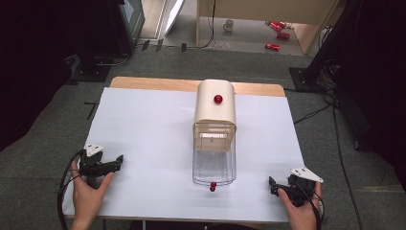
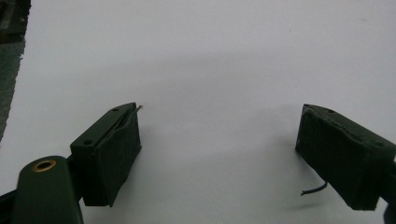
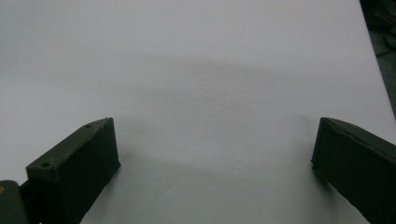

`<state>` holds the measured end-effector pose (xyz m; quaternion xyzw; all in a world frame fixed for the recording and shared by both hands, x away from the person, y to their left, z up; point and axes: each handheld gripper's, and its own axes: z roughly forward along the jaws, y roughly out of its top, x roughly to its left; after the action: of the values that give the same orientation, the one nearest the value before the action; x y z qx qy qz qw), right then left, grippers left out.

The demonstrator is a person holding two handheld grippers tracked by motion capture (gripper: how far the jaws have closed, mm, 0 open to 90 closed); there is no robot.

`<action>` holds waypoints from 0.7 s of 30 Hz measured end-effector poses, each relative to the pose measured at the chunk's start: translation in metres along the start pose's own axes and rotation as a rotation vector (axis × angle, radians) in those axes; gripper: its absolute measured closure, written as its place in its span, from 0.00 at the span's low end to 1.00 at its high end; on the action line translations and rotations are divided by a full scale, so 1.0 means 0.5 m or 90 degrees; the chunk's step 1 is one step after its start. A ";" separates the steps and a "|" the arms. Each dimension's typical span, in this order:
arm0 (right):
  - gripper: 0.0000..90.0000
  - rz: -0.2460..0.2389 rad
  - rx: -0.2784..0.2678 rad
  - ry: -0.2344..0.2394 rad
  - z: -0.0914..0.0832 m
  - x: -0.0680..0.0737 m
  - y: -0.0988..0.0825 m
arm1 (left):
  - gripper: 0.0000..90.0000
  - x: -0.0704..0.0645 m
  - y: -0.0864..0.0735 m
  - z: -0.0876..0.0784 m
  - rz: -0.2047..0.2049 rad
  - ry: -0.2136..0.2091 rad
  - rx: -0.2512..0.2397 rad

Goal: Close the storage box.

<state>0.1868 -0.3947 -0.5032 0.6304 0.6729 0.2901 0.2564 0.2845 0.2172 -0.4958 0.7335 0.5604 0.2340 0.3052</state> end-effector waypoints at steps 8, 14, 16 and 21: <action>0.00 0.008 -0.020 0.014 -0.033 0.078 -0.002 | 0.15 -0.001 0.000 0.000 0.004 0.003 0.001; 0.07 -0.013 -0.048 0.047 -0.057 0.134 0.009 | 0.15 -0.002 0.000 0.000 0.005 0.003 0.001; 0.07 -0.020 -0.049 0.059 -0.063 0.147 0.012 | 0.15 -0.002 0.000 0.000 0.005 0.004 0.002; 0.07 -0.028 -0.058 0.085 -0.079 0.171 0.015 | 0.15 -0.002 0.000 0.000 0.006 0.004 0.002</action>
<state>0.1574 -0.3118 -0.4684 0.5828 0.6881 0.3557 0.2456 0.2844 0.2164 -0.4959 0.7358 0.5582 0.2369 0.3015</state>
